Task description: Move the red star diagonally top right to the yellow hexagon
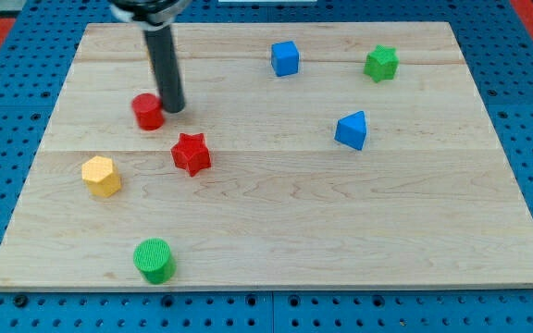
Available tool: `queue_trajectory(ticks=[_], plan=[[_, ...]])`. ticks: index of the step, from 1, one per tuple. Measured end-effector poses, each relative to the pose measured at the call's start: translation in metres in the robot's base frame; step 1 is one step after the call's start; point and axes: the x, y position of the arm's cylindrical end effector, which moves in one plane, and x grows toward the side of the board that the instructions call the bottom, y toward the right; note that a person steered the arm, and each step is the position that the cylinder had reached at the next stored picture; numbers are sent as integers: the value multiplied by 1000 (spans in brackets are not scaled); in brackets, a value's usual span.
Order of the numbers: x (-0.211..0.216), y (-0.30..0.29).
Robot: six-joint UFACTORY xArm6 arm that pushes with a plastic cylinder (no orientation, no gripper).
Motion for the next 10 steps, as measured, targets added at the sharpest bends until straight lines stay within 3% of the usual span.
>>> queue_trajectory(ticks=[1, 4, 6, 8, 9, 10], plan=[[16, -33], [13, -17], [-6, 59], [48, 81], [40, 25], [61, -20]])
